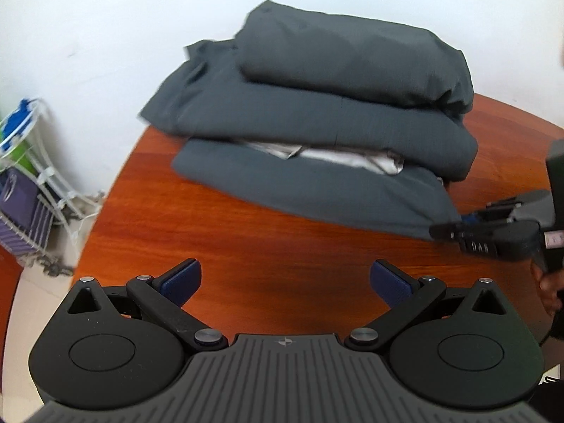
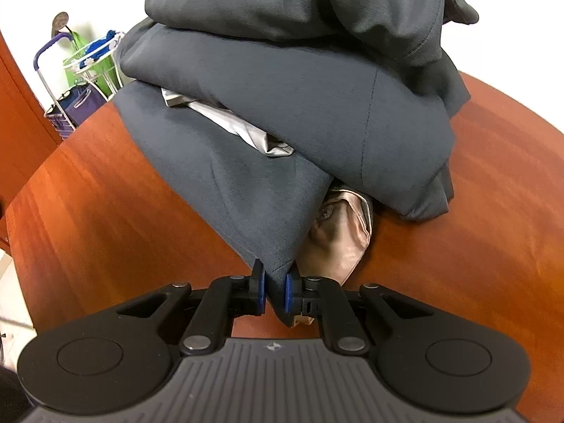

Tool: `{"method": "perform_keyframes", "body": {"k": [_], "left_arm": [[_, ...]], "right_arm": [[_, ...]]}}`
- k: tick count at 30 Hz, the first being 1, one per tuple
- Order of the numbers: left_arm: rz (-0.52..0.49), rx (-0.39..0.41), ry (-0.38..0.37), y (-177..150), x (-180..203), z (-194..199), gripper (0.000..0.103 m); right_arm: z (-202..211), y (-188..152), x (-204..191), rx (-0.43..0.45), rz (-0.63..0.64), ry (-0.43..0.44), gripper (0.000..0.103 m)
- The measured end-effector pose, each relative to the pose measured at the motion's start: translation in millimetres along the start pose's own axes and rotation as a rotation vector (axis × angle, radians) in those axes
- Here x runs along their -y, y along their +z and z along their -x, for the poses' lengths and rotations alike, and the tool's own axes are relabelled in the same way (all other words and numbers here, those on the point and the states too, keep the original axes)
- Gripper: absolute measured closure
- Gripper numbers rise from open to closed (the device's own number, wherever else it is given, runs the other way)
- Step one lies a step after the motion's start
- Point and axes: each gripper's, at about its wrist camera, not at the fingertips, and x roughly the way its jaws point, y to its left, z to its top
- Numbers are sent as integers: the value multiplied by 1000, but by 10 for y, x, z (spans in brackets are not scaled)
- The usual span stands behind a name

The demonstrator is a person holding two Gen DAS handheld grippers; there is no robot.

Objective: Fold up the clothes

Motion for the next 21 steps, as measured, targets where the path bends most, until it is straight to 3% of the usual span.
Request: {"method": "perform_keyframes", "body": {"k": [6, 13, 15, 19, 21], "left_arm": [[9, -30, -82, 149, 190, -255, 0], [-57, -27, -109, 292, 420, -519, 3], [-67, -31, -126, 330, 458, -583, 11], [-91, -57, -138, 391, 562, -757, 38], [-96, -68, -145, 414, 604, -820, 43]], "right_arm": [[85, -286, -11, -9, -27, -18, 91], [66, -367, -17, -5, -43, -20, 89], [57, -365, 5, -7, -46, -16, 88], [39, -362, 49, -10, -53, -8, 86], [30, -360, 71, -11, -56, -4, 85]]}}
